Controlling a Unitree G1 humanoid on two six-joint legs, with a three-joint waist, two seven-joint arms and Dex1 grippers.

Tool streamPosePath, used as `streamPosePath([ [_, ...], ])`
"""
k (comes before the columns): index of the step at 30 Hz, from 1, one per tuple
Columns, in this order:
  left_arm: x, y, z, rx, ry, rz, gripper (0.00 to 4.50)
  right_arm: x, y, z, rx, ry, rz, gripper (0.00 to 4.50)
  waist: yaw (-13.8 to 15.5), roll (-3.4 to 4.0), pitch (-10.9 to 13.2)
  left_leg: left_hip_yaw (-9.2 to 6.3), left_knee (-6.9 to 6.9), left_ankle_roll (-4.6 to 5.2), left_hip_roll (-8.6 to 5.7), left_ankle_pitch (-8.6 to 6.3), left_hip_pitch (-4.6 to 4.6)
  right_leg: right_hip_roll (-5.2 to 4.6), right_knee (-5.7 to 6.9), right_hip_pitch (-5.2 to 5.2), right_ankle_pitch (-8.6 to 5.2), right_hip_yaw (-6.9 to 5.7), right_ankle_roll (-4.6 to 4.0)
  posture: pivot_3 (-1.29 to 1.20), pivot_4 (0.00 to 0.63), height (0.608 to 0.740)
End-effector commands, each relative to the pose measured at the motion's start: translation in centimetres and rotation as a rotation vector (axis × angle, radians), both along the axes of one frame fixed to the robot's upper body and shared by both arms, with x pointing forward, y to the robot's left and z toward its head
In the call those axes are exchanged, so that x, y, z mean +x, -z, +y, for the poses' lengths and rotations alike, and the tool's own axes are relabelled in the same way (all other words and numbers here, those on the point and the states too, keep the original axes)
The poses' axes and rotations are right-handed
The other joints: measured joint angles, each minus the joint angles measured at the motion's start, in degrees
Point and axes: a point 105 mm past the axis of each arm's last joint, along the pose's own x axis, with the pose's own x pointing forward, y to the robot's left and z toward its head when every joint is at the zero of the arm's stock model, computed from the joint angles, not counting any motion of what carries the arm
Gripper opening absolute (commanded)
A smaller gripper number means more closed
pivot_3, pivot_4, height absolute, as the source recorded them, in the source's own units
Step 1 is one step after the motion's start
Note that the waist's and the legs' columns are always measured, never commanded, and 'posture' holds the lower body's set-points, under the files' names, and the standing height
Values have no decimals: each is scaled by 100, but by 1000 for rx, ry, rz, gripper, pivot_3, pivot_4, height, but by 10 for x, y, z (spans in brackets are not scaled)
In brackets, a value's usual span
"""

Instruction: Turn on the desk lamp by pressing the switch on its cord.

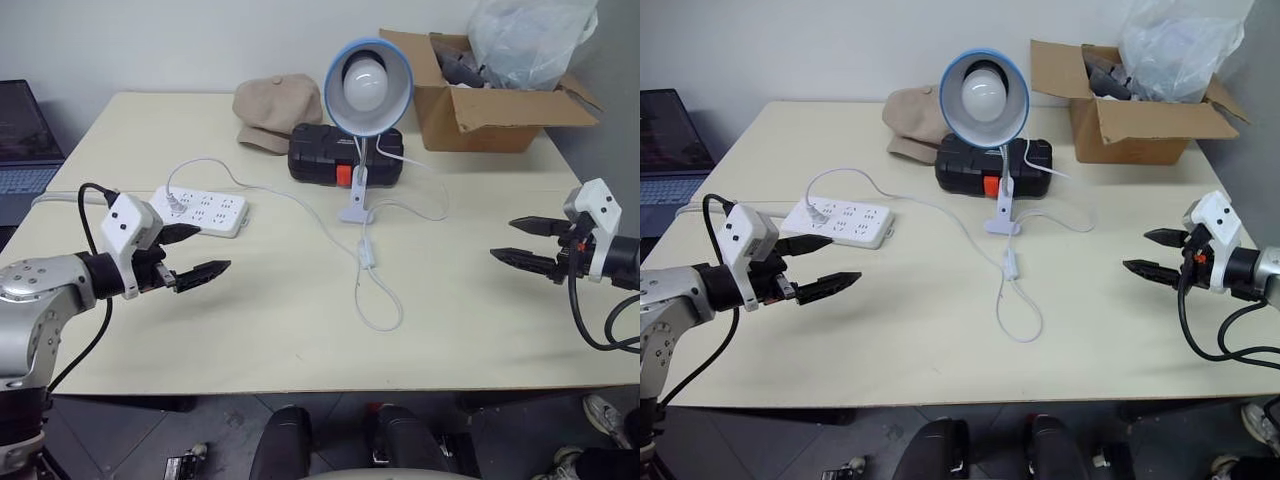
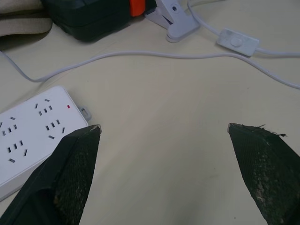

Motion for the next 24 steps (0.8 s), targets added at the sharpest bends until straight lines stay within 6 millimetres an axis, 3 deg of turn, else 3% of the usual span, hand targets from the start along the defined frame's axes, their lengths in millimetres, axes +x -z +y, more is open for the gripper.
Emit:
streamPosePath([
  [1, -3, -10, -3, -7, 25, -43, 4500, -2, -10, 0, -22, -7, -37, 3659, 0, 0, 0, 0, 0, 0, 0, 0, 0, 0, 0, 0, 0, 0, 0, 0, 150, 740],
  [10, -6, -7, -8, 20, 35, -34, 4500, 9, -10, 5, -1, 44, -45, 3659, -2, 0, 0, 1, 0, 0, 0, 0, 0, 0, 1, 0, 0, 1, 0, 0, 150, 740],
  [15, -8, -19, -27, -24, 142, -64, 4500, 10, -10, 26, 61, 14, -13, 3659, -1, 0, 0, 0, 1, 0, 0, 0, 0, 0, 2, 0, 0, 1, 0, 0, 150, 740],
  [18, -22, -9, -49, 26, 307, -26, 4500, 19, -8, 44, 74, 6, 7, 3659, -28, 1, 0, 2, 1, 0, 0, 0, 2, 0, 3, 0, 1, 3, 1, 0, 150, 740],
  [24, -16, -7, -68, -1, 346, -40, 4500, 34, 4, 78, 71, -34, 102, 3659, -21, -1, 0, 5, 1, 0, 0, 0, 1, 2, 3, -3, 1, 6, 1, 0, 150, 740],
])
